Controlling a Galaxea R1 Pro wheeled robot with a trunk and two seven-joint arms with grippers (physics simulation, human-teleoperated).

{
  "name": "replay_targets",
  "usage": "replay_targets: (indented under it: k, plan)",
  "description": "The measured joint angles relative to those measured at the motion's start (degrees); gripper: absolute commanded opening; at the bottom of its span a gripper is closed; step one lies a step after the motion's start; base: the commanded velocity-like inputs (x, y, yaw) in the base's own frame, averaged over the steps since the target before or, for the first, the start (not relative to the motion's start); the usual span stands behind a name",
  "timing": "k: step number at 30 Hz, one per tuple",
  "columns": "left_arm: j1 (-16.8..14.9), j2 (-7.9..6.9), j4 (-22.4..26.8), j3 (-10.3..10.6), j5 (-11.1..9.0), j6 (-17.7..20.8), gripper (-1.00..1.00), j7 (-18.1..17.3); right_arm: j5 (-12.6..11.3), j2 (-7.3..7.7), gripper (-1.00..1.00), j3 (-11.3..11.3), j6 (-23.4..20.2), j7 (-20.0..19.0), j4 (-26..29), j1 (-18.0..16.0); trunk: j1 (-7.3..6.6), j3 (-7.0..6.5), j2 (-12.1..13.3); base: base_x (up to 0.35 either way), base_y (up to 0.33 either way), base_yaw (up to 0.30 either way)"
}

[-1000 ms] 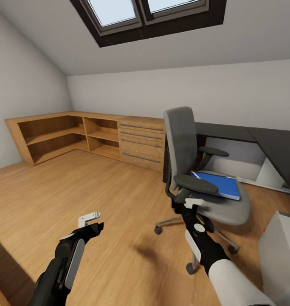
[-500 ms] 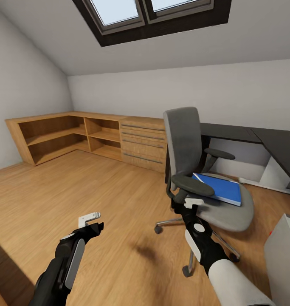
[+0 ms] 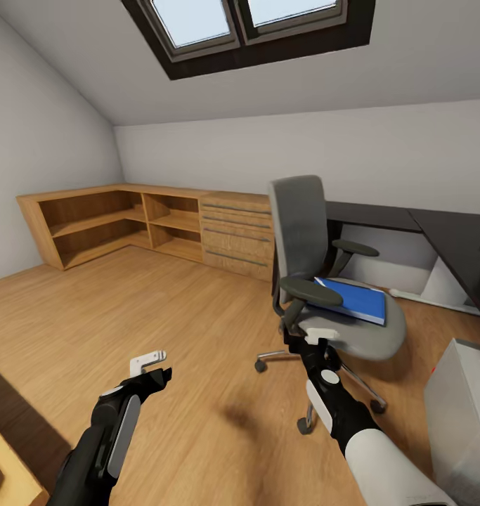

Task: In the bedroom, organize the workspace by keeping the computer under the desk, ensuring the monitor is on the desk, placing the keyboard on the desk next to the monitor, placing the mouse on the desk next to the keyboard, moving the folder from the swivel chair onto the desk next to the mouse, stacking the notebook on top of the folder with the pen on top of the notebook, and positioning the swivel chair next to the desk.

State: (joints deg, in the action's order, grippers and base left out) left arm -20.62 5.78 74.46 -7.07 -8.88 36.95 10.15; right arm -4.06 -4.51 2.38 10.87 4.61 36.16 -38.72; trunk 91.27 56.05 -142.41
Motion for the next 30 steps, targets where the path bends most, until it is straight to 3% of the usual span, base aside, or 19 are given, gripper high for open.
replay_targets:
  k: [20,25,30]
  plan:
    - [-0.01,0.07,-0.02,-0.04,0.06,-0.22,1.0,0.33,0.0,0.09,1.0,-0.22,-0.09,0.06,0.02,0.01,-0.03,-0.89,0.0,-0.015,0.0,-0.19]
    - [-0.01,0.07,0.12,-0.06,0.09,-0.29,1.0,0.35,-0.2,0.14,1.0,-0.3,-0.72,0.03,6.22,0.31,-0.03,-1.08,0.0,0.0,0.0,-0.204]
    - [-0.01,0.07,0.53,-0.07,0.1,-0.27,1.0,0.28,-0.3,0.02,1.0,-0.38,-2.53,0.01,13.63,3.29,-0.02,-1.1,0.0,0.0,0.0,-0.17]
